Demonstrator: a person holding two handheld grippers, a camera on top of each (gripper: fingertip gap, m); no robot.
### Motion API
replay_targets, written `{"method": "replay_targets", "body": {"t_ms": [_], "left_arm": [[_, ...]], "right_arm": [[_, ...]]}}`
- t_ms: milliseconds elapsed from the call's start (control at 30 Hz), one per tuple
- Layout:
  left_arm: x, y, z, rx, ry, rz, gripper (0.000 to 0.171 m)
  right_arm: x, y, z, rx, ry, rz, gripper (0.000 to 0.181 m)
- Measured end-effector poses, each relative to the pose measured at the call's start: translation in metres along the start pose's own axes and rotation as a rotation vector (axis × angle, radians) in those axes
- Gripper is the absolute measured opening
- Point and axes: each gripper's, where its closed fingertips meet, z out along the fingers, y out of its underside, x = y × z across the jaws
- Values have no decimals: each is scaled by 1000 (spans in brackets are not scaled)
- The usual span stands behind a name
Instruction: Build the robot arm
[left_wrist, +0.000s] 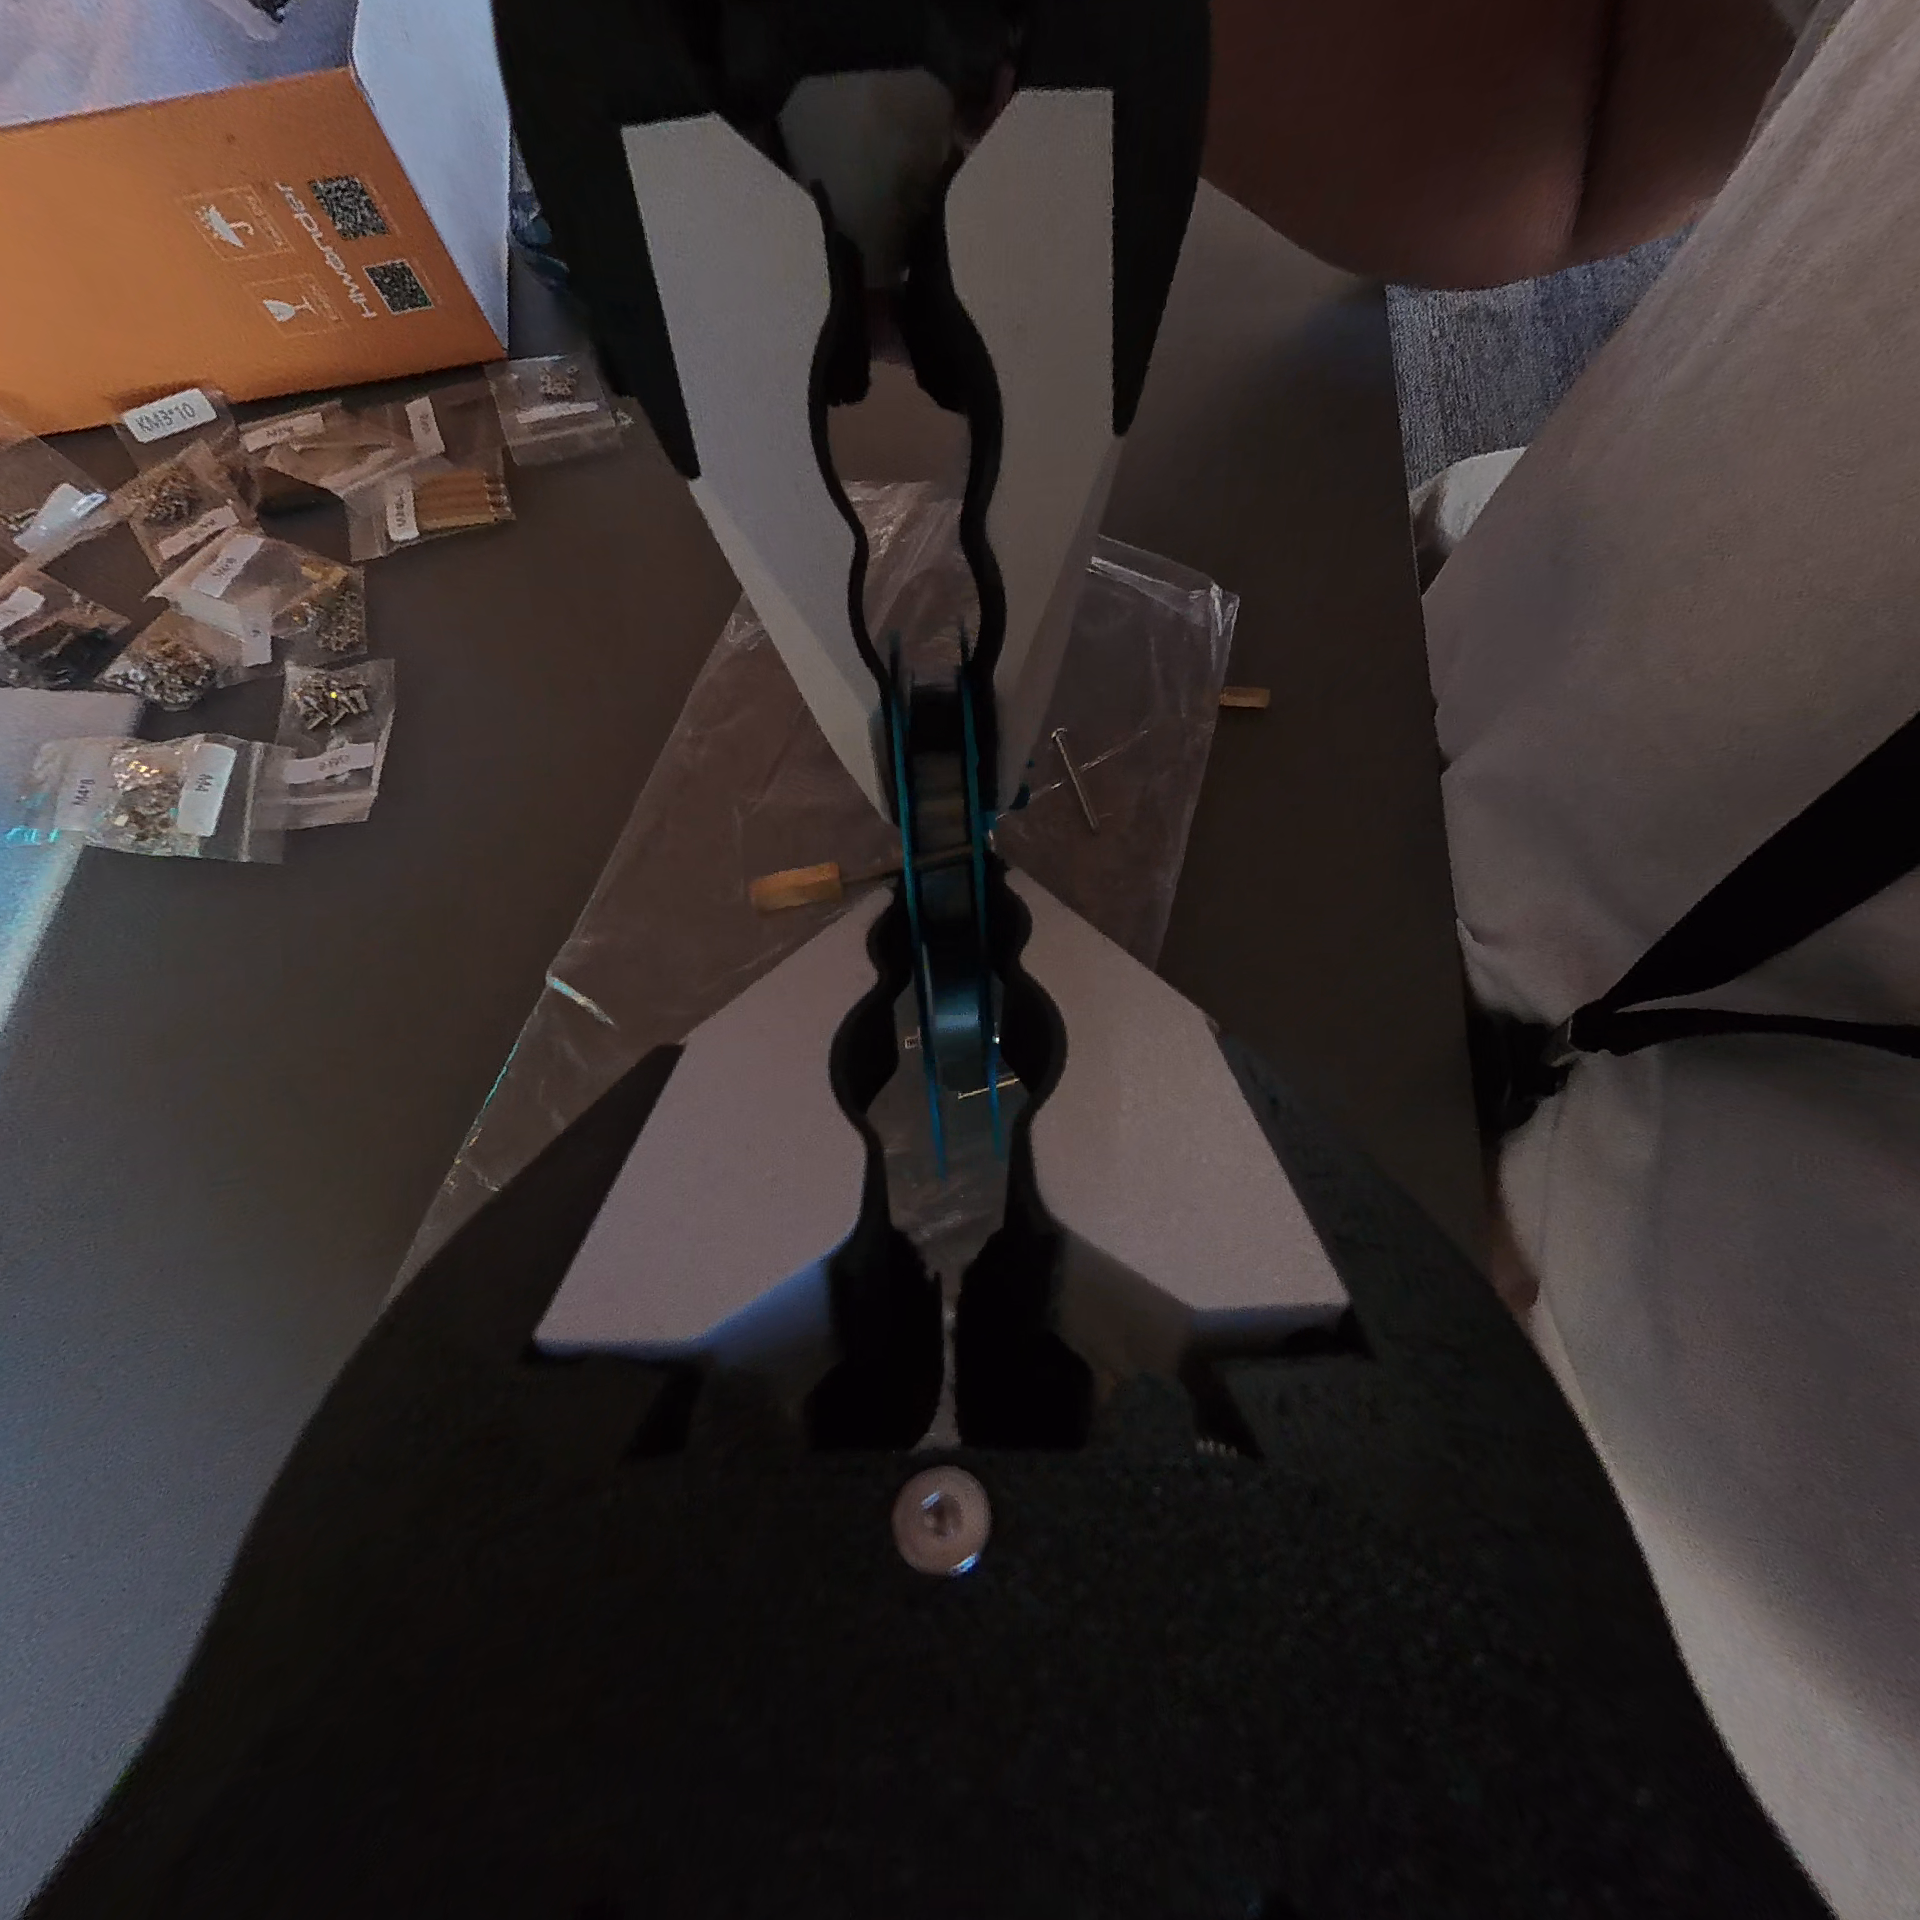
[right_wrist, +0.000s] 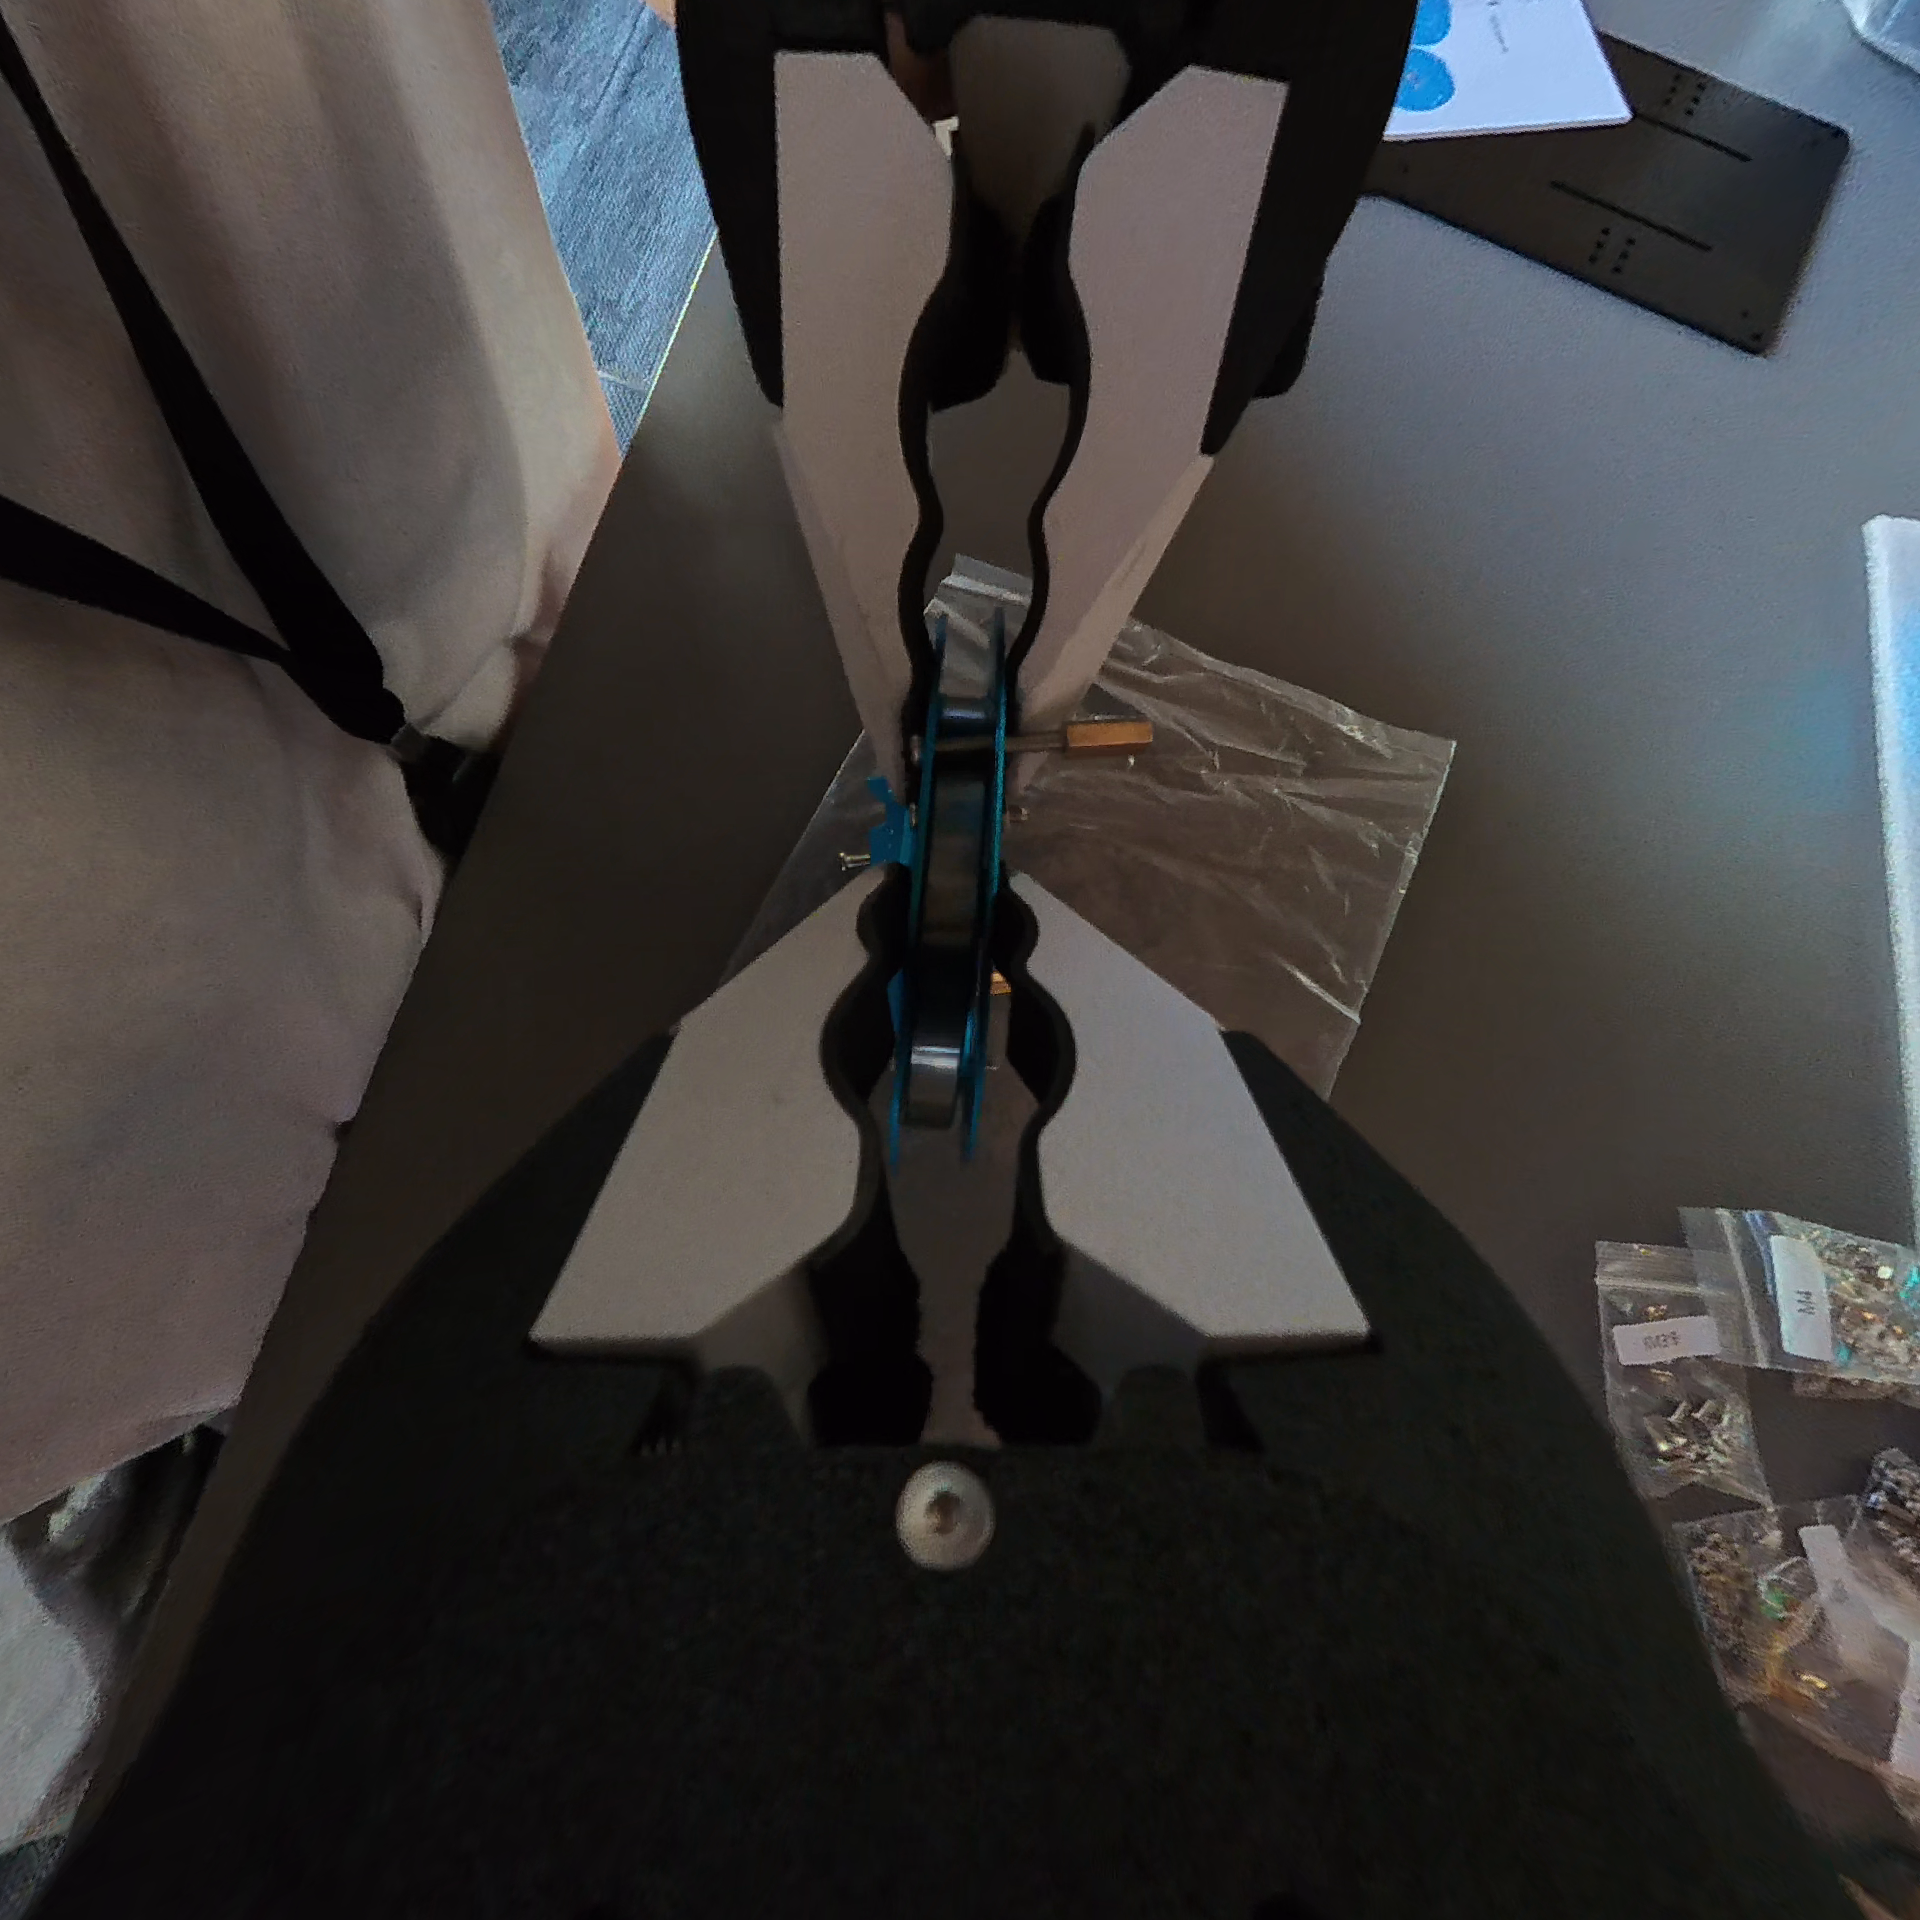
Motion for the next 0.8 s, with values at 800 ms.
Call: {"method": "replay_targets", "body": {"t_ms": [800], "left_arm": [[7, -15, 11, 84, 61, -53, 17]], "right_arm": [[-6, -10, -14, 251, 196, 189, 14]]}}
